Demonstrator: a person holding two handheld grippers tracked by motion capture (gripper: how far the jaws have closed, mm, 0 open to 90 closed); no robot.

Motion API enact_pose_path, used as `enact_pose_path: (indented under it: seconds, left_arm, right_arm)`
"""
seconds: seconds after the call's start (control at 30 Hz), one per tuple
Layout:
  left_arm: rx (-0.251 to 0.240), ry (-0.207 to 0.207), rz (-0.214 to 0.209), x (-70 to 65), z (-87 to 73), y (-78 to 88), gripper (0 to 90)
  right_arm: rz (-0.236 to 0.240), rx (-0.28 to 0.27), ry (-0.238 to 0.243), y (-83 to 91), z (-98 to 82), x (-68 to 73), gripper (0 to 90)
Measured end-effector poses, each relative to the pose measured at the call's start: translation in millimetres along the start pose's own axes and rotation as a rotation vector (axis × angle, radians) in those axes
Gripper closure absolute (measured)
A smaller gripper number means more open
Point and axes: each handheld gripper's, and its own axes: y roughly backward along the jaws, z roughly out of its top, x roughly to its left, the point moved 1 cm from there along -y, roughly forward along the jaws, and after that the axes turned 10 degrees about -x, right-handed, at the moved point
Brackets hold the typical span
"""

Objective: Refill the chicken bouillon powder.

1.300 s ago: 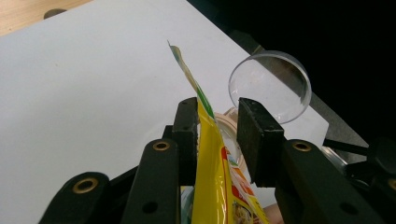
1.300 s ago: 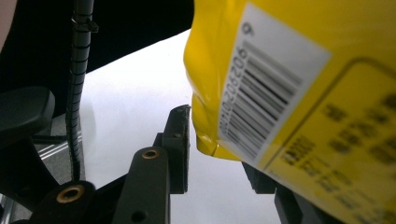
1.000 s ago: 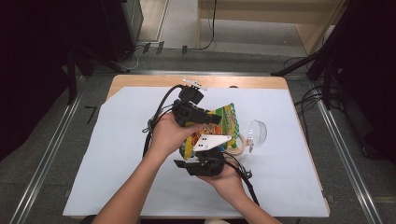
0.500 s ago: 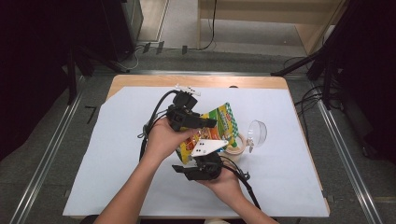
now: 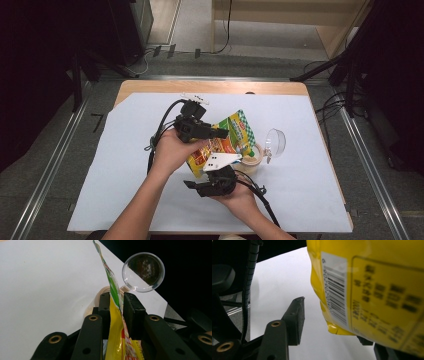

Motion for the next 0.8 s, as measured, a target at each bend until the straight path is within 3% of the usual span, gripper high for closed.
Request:
enact_pose_path:
  seconds: [0.37, 0.57, 0.8]
  left_arm:
    - [-0.009, 0.025, -0.032, 5.1, -7.5, 3.5, 81.0]
    - [-0.015, 0.002, -0.023, 3.3, -8.3, 3.6, 83.1]
    - [-0.015, 0.015, -0.044, 7.0, -11.1, 6.9, 85.4]
  right_arm:
    - [-0.004, 0.012, -0.017, -1.9, -11.0, -4.0, 46.6]
    - [-0.008, 0.024, -0.014, -2.3, -14.5, -5.3, 46.6]
    - [-0.006, 0.029, -0.022, -1.7, -17.8, -6.6, 46.6]
